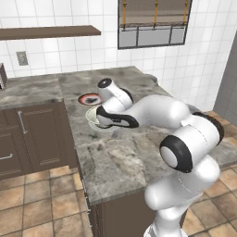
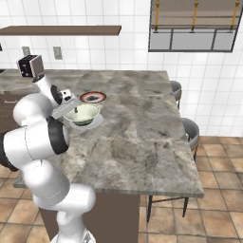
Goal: Move the bowls from the cabinet to the plates on the dining table.
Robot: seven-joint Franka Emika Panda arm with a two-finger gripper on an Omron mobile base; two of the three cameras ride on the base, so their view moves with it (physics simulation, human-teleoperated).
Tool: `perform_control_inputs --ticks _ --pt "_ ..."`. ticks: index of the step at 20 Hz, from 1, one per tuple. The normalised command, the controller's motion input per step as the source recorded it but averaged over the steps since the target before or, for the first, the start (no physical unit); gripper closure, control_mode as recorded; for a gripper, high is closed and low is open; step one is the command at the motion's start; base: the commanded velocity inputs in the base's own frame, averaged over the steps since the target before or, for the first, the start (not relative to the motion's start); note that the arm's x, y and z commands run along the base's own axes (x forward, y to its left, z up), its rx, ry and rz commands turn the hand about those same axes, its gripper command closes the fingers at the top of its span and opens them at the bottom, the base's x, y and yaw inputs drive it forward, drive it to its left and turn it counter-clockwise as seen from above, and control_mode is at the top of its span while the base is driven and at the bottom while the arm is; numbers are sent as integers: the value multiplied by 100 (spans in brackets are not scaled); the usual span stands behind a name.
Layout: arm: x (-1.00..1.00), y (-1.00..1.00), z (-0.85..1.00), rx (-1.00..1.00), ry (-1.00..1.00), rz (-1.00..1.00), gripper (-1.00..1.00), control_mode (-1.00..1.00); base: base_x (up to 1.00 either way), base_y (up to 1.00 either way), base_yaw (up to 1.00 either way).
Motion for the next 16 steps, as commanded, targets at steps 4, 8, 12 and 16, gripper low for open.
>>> perform_control_inputs --ticks 4,8,12,16 --pt "-60 -43 23 9 0 -7 -100 -100 0 0 0" --pt "-50 -41 35 9 0 -9 -100 -100 0 0 0" --pt "-40 -39 39 9 0 -10 -100 -100 0 0 0" --pt "-37 -39 37 8 0 -10 -100 -100 0 0 0"
